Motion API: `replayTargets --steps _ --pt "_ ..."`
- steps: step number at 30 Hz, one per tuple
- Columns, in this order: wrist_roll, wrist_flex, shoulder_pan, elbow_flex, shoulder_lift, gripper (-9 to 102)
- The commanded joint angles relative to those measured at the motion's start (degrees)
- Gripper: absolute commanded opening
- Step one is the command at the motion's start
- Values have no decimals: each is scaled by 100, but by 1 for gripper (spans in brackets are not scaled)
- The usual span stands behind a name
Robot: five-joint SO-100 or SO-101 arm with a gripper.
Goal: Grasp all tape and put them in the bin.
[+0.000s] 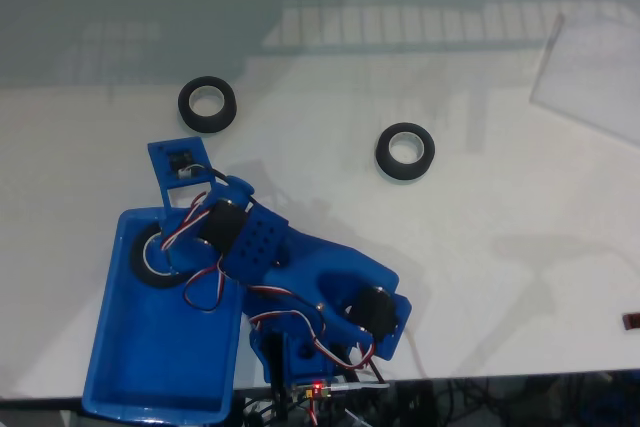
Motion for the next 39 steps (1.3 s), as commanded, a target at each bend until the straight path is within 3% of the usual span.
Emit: replayTargets --steps 1,7,11,18,28,39 --pt "-62 -26 -79 -44 -26 0" --pt "352 -97 -132 -35 9 27" --pt "615 -211 -202 -44 18 34" --pt "905 -519 97 -97 -97 36" --pt "2338 -2856 2461 -149 -1389 35" --pt "2619 -4184 3920 -668 -3454 34"
